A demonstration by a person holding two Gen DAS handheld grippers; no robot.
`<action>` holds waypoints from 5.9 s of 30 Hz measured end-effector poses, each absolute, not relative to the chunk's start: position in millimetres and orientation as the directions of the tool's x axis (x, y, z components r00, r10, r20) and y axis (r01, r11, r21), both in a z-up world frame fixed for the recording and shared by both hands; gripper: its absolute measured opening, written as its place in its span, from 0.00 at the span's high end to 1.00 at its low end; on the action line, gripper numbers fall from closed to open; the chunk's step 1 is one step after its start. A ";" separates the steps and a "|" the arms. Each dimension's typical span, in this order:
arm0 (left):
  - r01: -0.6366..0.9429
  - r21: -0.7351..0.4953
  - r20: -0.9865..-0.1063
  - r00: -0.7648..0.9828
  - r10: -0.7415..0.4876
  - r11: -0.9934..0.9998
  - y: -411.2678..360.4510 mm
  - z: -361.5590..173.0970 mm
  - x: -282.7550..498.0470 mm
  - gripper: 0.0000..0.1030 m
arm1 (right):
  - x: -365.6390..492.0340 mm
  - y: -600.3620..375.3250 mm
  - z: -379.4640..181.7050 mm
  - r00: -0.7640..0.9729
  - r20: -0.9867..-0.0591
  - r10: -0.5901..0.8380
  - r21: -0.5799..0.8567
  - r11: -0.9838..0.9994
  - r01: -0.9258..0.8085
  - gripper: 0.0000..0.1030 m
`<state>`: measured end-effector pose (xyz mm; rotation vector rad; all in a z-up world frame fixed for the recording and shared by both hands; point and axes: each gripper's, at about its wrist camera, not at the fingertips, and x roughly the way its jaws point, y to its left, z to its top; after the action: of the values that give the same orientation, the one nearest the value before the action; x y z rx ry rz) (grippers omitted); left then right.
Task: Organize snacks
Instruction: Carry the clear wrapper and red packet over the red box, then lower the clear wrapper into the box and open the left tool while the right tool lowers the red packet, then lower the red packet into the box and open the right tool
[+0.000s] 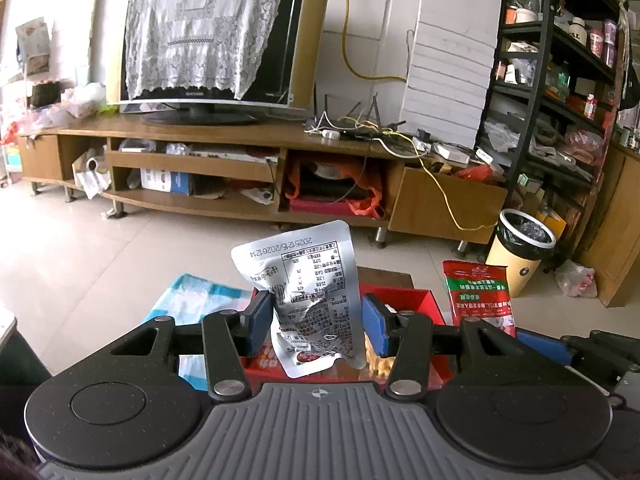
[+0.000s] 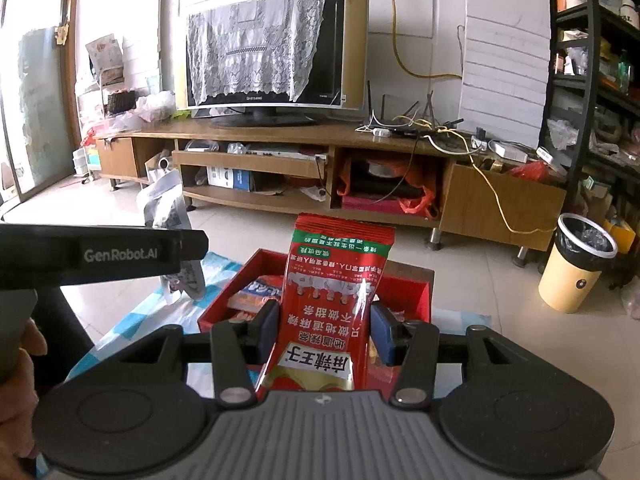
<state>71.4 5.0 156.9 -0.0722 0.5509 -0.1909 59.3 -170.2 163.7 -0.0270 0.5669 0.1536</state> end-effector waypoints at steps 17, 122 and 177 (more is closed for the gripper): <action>0.169 -0.094 -0.530 0.825 -0.193 0.981 -12.9 148.6 108.2 0.45 | 97.6 -186.1 155.8 0.837 -0.531 0.132 0.055 0.991 -0.122 0.57; 0.188 -0.051 -0.734 0.659 -0.164 0.981 -68.6 32.2 239.4 0.50 | 239.5 -224.6 34.2 0.714 -0.689 0.122 0.117 0.992 -0.056 0.59; 0.118 -0.059 -0.767 0.630 -0.121 0.991 -45.1 58.1 219.5 0.09 | 230.0 -223.9 53.0 0.670 -0.735 0.099 0.123 0.992 -0.012 0.49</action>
<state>219.5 -45.1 58.1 -0.0034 0.8792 -0.1366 230.0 -223.9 53.0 0.1107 0.8341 0.0632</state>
